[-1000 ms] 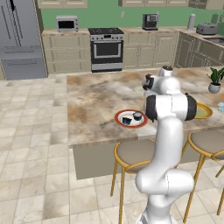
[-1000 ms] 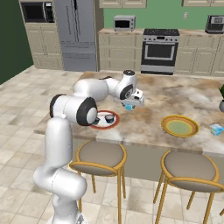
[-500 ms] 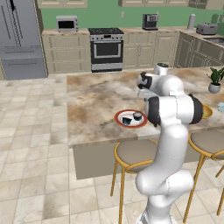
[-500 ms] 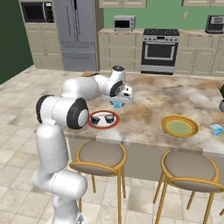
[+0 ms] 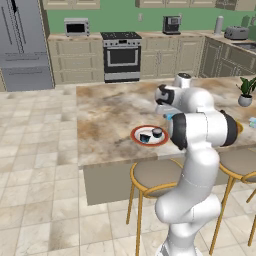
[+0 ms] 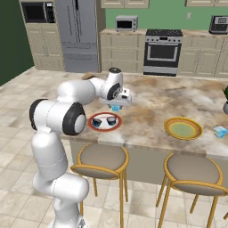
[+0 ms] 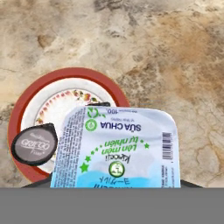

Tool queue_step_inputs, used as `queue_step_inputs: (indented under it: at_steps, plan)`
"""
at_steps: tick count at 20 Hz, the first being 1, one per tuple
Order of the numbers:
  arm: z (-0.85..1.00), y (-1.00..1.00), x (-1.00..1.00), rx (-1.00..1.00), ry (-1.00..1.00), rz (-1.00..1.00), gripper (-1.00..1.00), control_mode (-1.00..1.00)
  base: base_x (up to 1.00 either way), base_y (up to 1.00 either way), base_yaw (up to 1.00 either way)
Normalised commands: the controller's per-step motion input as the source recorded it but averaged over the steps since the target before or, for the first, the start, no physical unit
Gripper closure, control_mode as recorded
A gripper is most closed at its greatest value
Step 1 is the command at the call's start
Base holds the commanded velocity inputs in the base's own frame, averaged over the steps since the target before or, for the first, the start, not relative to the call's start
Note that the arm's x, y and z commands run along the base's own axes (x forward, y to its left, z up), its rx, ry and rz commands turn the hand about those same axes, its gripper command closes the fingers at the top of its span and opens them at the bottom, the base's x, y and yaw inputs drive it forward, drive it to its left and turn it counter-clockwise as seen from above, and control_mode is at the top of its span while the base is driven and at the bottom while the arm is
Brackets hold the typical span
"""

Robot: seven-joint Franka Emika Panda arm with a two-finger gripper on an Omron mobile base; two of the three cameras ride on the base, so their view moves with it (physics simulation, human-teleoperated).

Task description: Place two yogurt containers on each plate.

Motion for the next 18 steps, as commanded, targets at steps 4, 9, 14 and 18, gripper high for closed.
queue_step_inputs:
  at_steps: [4,9,14,18]
  plan:
    - [0.02,0.18,0.0,-0.01,0.01,-0.01,1.0,-1.0,0.0,0.0,0.0]
    - [0.04,0.09,0.0,-0.02,0.04,-0.02,1.0,1.0,0.0,0.0,0.0]
    - [0.0,0.0,0.0,0.0,0.0,0.0,1.0,1.0,-0.16,-0.4,-0.08]
    - [0.0,0.0,0.0,0.0,0.0,0.0,1.0,1.0,-0.01,-0.8,-0.03]
